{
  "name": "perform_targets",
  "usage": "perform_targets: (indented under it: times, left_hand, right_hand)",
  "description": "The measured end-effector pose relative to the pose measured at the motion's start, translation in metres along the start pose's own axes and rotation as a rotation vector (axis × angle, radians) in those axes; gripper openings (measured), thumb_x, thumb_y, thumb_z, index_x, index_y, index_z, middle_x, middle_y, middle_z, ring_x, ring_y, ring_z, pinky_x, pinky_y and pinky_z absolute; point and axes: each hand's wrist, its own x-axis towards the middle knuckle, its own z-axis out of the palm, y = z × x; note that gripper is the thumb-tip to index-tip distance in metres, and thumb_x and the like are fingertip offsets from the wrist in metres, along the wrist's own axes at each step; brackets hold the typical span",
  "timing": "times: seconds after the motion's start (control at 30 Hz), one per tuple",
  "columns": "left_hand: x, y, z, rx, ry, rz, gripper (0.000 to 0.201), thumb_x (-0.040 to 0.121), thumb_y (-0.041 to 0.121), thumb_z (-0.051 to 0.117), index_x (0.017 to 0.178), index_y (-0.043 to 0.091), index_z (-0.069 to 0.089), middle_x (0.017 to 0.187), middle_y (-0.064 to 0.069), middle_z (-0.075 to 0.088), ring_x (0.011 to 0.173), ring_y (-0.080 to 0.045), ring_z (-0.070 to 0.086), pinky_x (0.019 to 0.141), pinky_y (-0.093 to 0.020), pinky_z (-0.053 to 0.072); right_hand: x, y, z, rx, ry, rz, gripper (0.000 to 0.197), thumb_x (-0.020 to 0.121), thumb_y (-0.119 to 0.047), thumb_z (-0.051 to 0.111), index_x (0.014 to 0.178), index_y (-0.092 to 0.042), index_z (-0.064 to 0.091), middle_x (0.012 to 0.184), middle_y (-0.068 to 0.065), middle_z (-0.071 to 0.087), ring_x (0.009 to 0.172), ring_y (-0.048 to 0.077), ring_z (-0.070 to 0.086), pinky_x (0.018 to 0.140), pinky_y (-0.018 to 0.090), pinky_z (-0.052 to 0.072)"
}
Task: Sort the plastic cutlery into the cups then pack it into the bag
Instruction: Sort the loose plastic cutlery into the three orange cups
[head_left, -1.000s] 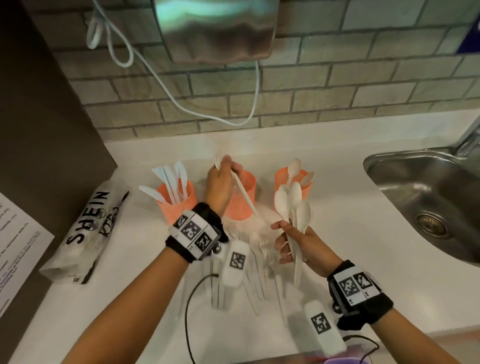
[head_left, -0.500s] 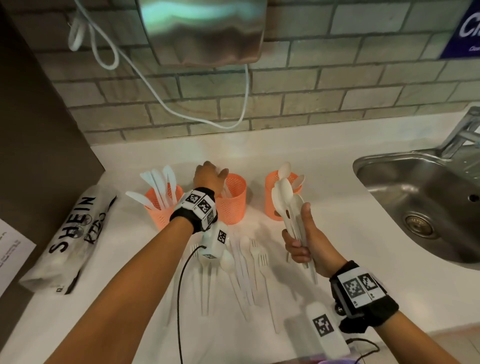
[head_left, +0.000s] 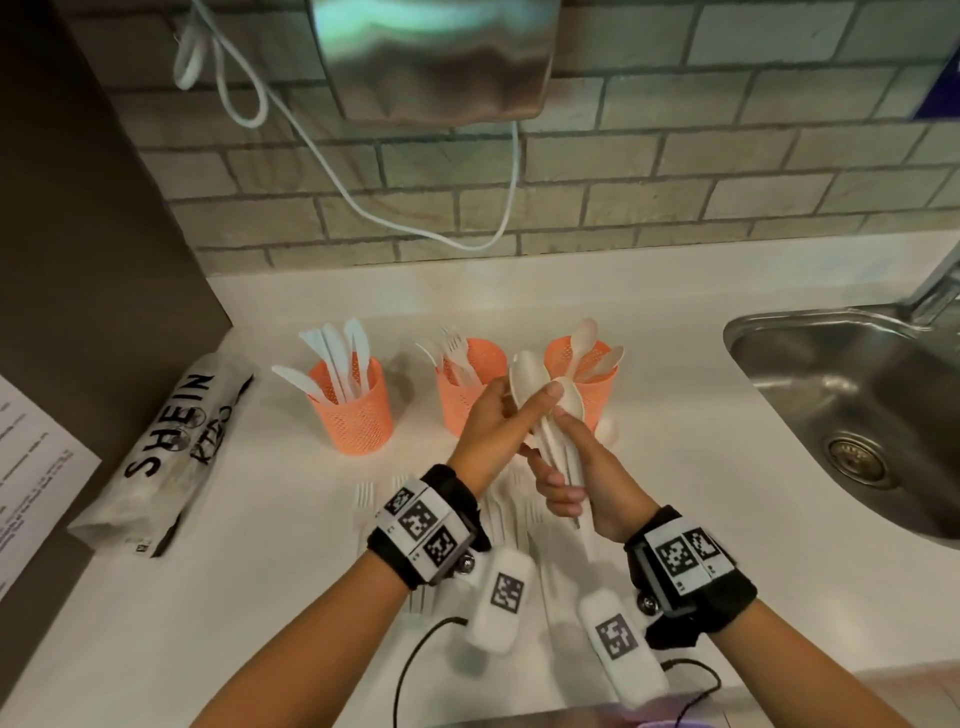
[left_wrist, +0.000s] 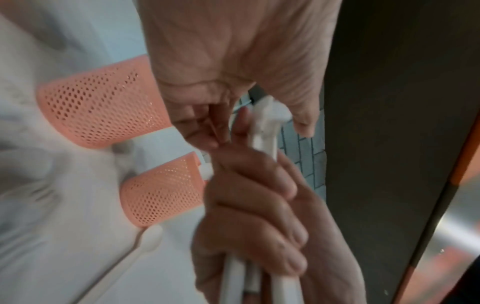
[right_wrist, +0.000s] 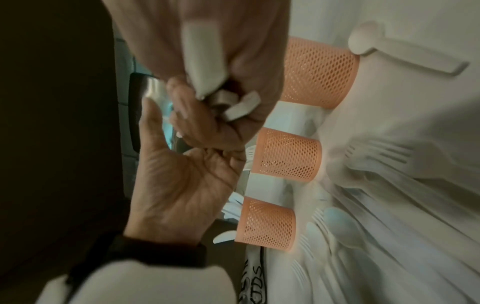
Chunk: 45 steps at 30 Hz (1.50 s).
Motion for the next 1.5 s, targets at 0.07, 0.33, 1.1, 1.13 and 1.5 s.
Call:
perform_targets:
  times: [0.07,0.33,1.1,1.13,1.5]
  left_hand:
    - [-0.001,-0.002,0.005,0.015,0.113,0.055,0.042,0.082,0.033,0.067,0.112,0.007,0.052,0.091,-0.002,0.063,0.079,-0.011,0.061,0.063,-0.018,0.048]
    - [0.001,-0.006,-0.009,0.151,0.179,0.113,0.018,0.098,0.030,0.037,0.094,0.021,0.052,0.087,-0.005,0.059,0.090,-0.028,0.060,0.088,-0.043,0.047]
    - [-0.024,-0.016,-0.020,0.485,-0.074,0.151,0.033,0.095,0.040,0.040,0.118,0.016,0.046,0.102,0.003,0.058,0.097,-0.010,0.056,0.078,-0.019,0.041]
    - [-0.030,-0.024,-0.028,0.597,-0.128,0.136,0.036,0.094,0.039,0.045,0.122,0.016,0.046,0.109,0.001,0.057,0.106,-0.014,0.054,0.084,-0.022,0.040]
    - [-0.143,-0.099,-0.105,1.133,-0.101,-0.044,0.105,0.061,0.087,-0.012,0.147,0.031,0.009,0.157,0.006,0.005,0.145,-0.010,0.009,0.112,-0.019,0.006]
  right_hand:
    - [0.001,0.003,0.005,-0.130,0.001,-0.021,0.045,0.099,-0.043,0.023,0.091,-0.008,0.049,0.045,-0.002,0.037,0.031,0.005,0.023,0.033,0.015,0.021]
    - [0.000,0.005,0.005,-0.193,0.007,-0.036,0.051,0.096,-0.045,0.027,0.095,-0.007,0.061,0.065,0.009,0.068,0.056,0.019,0.065,0.058,0.030,0.057]
    - [0.037,-0.049,-0.009,-0.140,0.127,-0.292,0.012,0.098,-0.013,0.040,0.088,-0.010,0.046,0.054,-0.004,0.051,0.052,0.010,0.051,0.058,0.021,0.048]
    - [0.041,-0.058,-0.012,-0.175,0.194,-0.344,0.009,0.097,-0.010,0.040,0.089,-0.011,0.043,0.056,-0.002,0.050,0.050,0.009,0.051,0.057,0.020,0.047]
    - [0.084,-0.097,-0.041,-0.272,0.489,-0.645,0.013,0.098,-0.006,0.036,0.108,-0.013,0.036,0.070,0.001,0.041,0.056,0.008,0.047,0.062,0.019,0.045]
